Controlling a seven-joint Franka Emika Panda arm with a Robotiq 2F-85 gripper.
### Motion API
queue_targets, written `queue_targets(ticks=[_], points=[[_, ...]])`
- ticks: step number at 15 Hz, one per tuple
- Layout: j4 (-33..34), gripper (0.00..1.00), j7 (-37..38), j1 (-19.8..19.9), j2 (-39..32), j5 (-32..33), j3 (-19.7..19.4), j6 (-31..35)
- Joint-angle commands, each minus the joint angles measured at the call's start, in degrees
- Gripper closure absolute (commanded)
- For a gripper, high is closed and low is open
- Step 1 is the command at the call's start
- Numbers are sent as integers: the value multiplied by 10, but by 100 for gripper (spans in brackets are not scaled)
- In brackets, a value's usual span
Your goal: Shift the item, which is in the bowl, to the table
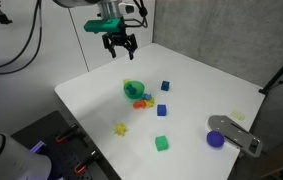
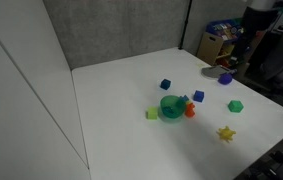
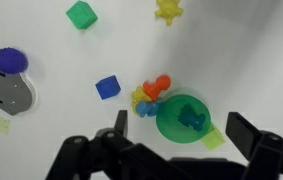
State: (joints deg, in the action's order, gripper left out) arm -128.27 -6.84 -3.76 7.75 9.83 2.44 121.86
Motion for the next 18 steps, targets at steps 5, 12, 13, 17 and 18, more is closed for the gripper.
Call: queue_targets(ticks=[5,12,13,17,18], points=[[144,0,12,-10,-187,-26,17,21],[249,0,39,-14,-329,-75,23,17],[260,0,45,-14,-347,-88,24,22],[293,0,72,-15,-399,-120,22,47],[298,0,75,-14,-405,-127,22,51]])
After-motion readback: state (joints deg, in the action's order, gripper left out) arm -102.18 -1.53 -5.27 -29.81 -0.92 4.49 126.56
